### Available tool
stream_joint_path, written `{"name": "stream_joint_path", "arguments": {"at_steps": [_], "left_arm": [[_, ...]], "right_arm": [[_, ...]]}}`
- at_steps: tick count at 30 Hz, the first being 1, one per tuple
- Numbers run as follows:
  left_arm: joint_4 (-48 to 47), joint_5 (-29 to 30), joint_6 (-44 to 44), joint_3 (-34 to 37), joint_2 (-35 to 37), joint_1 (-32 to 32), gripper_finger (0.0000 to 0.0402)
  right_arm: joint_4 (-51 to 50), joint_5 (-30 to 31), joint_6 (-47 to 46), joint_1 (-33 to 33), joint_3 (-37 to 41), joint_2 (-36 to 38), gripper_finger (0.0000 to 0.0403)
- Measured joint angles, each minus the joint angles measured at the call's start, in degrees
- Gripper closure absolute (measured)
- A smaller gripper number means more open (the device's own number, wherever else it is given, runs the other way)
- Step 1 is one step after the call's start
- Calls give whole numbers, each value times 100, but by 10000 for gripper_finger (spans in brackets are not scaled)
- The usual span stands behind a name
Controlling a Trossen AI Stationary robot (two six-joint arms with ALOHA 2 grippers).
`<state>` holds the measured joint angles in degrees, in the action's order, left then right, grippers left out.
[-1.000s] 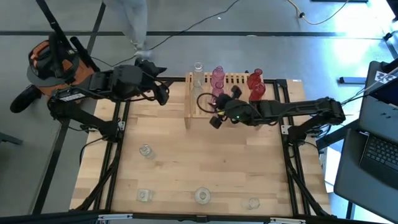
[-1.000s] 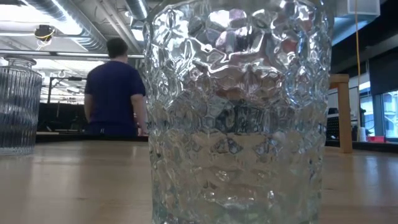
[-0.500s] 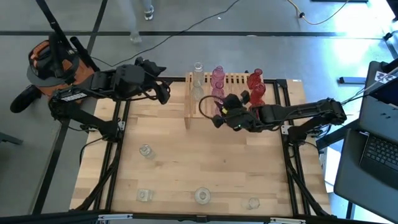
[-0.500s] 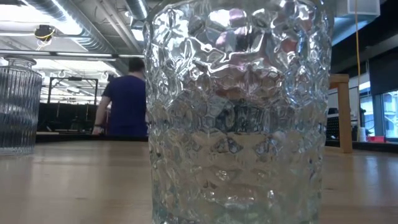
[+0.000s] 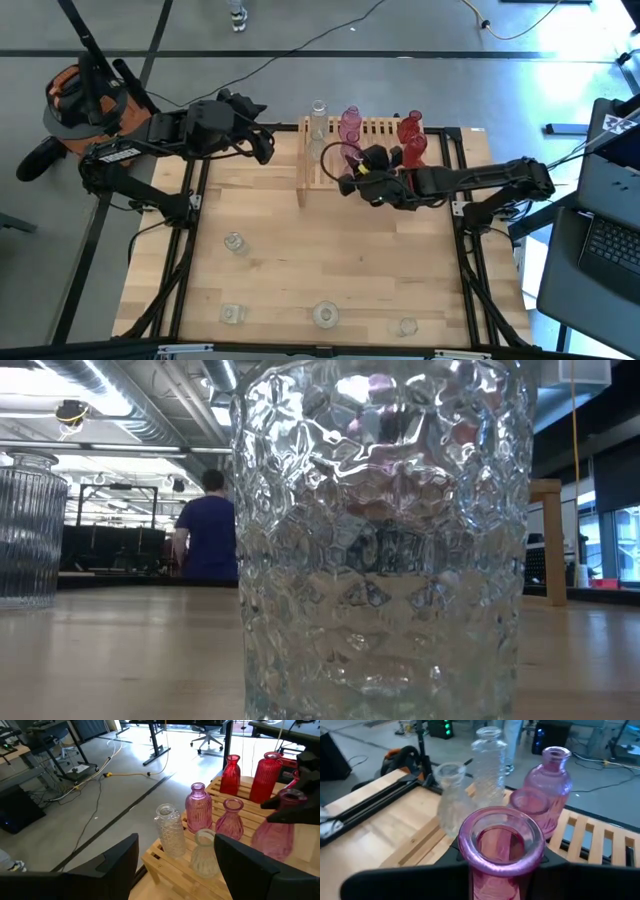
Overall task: Sort vases onto shelf
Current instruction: Put the pink vase on the shelf aligned with the other pink vase
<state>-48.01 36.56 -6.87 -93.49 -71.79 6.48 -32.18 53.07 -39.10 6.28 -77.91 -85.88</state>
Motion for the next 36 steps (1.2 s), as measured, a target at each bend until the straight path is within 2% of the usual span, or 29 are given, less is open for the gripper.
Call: {"name": "stream_joint_path", "arguments": {"at_steps": [7, 14, 23, 29, 36], "left_arm": [[0, -1, 0, 0, 0, 0, 151], [0, 0, 2, 0, 0, 0, 151], [0, 0, 2, 0, 0, 27, 151], [0, 1, -2, 0, 0, 37, 151], [0, 2, -44, 0, 0, 37, 151]], "right_arm": [[-15, -208, -13, -196, 2, -73, 350], [18, -259, 66, -196, 2, -119, 331], [166, -223, 744, -194, 2, -134, 323], [226, 23, 897, -194, 2, -134, 269], [278, 20, 900, -185, 2, -133, 200]]}}
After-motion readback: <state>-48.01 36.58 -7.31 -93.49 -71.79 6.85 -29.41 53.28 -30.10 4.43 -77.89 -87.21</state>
